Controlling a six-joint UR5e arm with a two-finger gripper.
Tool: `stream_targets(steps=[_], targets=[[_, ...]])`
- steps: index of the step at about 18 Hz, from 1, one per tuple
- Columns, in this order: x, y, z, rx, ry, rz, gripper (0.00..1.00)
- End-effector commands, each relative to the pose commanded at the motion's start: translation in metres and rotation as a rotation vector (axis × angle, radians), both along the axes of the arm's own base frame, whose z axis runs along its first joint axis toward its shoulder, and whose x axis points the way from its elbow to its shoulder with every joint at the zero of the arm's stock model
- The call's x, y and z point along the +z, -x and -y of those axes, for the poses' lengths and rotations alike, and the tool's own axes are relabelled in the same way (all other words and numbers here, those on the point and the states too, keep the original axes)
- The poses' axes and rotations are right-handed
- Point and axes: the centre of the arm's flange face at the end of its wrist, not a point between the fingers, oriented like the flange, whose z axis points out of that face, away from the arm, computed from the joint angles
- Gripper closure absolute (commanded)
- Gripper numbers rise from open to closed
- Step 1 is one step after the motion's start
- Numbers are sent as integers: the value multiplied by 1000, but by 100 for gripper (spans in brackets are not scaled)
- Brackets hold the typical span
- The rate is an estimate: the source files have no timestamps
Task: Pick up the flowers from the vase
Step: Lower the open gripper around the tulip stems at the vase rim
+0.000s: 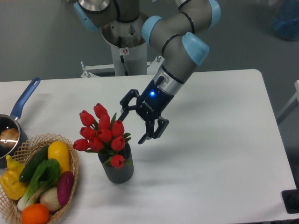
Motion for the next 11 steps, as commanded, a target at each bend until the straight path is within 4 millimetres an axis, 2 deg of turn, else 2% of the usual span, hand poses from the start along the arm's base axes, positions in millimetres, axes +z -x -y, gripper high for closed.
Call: stream_targets(steps=[11], targets=[[-11, -6, -17, -32, -20, 22, 0]])
